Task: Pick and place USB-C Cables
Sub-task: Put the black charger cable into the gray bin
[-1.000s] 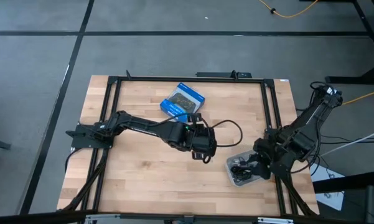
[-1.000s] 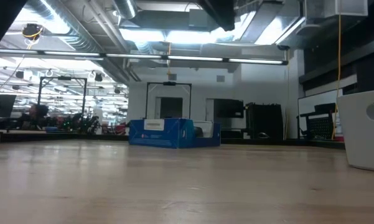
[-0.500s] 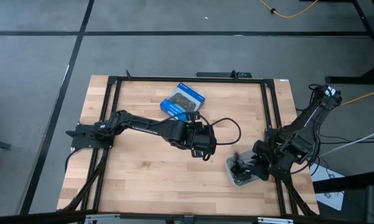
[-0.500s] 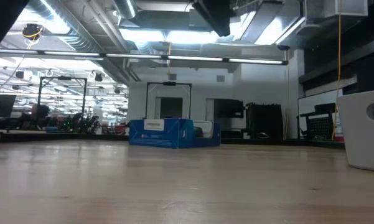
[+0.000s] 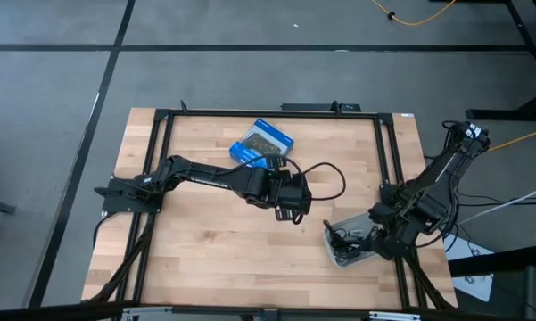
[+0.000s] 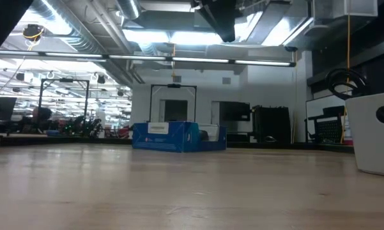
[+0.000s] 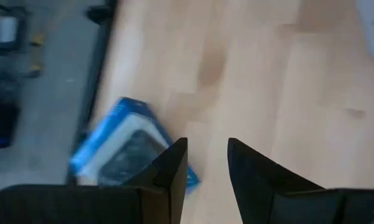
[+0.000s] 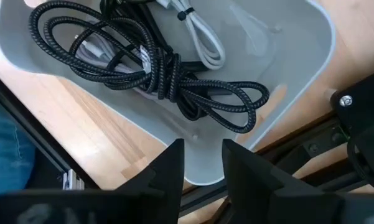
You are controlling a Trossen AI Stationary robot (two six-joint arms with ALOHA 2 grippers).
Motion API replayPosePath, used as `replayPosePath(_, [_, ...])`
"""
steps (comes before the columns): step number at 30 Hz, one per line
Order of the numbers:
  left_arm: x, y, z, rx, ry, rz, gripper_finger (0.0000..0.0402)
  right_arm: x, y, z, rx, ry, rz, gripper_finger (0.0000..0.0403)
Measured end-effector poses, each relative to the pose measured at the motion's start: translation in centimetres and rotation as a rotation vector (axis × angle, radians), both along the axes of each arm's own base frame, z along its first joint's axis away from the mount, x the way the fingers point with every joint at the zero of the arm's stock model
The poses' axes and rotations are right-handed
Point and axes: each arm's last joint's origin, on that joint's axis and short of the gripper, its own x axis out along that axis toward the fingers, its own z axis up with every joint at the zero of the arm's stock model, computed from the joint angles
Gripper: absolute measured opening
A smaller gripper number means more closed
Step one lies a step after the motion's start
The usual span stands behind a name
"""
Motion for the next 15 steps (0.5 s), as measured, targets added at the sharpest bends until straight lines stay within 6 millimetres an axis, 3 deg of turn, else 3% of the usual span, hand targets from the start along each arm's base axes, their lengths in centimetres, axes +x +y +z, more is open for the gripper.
replayPosePath(4, [0.3,-0.2,-0.6,-0.204,0.045,-0.092,0.0107,0.0,0.0,0.0,0.001,-0.002,0.0,0.0112])
replayPosePath(7, [1.4,-0.5,-2.8,-0.328,0.103,-0.139,0.0107,0.1,-0.1,0.0,-0.031,-0.044,-0.005,0.0112])
replayPosePath(15, [4.2,-1.9,-7.4,-0.333,0.104,-0.185,0.0106,0.5,-1.3,0.2,-0.309,-0.291,-0.047,0.0112])
